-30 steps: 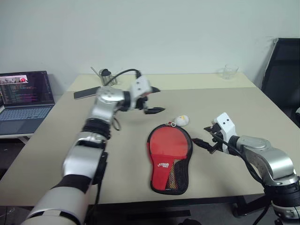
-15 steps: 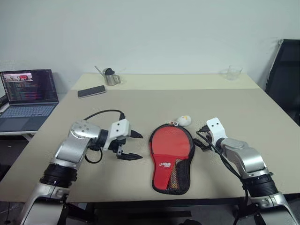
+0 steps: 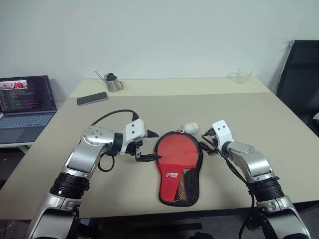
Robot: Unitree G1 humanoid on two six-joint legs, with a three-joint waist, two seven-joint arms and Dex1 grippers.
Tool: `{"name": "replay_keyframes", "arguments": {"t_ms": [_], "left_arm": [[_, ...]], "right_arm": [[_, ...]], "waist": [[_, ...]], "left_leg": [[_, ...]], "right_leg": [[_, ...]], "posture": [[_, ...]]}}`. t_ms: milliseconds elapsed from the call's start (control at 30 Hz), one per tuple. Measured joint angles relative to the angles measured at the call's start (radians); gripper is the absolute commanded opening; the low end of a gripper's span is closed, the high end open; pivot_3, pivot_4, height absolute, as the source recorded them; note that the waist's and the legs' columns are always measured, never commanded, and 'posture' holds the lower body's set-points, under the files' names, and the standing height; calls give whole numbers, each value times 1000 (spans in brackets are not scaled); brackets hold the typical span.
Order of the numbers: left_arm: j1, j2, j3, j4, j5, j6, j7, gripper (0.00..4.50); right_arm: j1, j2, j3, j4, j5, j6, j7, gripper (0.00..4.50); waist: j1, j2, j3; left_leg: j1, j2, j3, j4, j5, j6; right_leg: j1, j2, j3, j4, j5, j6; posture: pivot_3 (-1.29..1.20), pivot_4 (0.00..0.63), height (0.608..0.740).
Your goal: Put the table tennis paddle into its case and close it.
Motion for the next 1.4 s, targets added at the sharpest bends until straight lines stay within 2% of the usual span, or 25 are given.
{"name": "replay_keyframes", "arguments": {"t_ms": [700,900,1033,1233,1400], "left_arm": [[-23,-4,-4,17,2,-14,62,4303],[-51,-85,-2,24,-43,42,108,4303],[-68,-190,-3,73,-45,75,199,4303],[-79,-350,-42,254,11,63,361,4303],[-83,-435,-52,361,62,30,469,4413]], "right_arm": [[-25,66,40,8,-13,-26,17,4500],[-35,7,-31,-12,43,-6,78,4500],[-75,-25,-133,-42,121,37,113,4500],[-214,40,-242,29,166,6,30,4500],[-315,119,-275,238,163,-77,-69,4500]], "waist": [[7,0,0],[14,1,1],[14,1,1],[7,1,1],[11,1,1]], "left_leg": [[0,0,-1,0,0,0],[-2,-1,-1,0,0,0],[-2,-1,-1,0,0,0],[-1,0,-1,-1,0,0],[-1,-2,-1,-1,0,-1]], "right_leg": [[0,0,0,-1,0,0],[0,0,-2,-2,0,0],[1,0,-2,-3,0,0],[0,-1,0,-1,0,0],[-1,-3,0,-1,0,0]], "posture": [[0,150,740],[0,150,740],[0,150,740],[0,150,740],[0,150,740]]}}
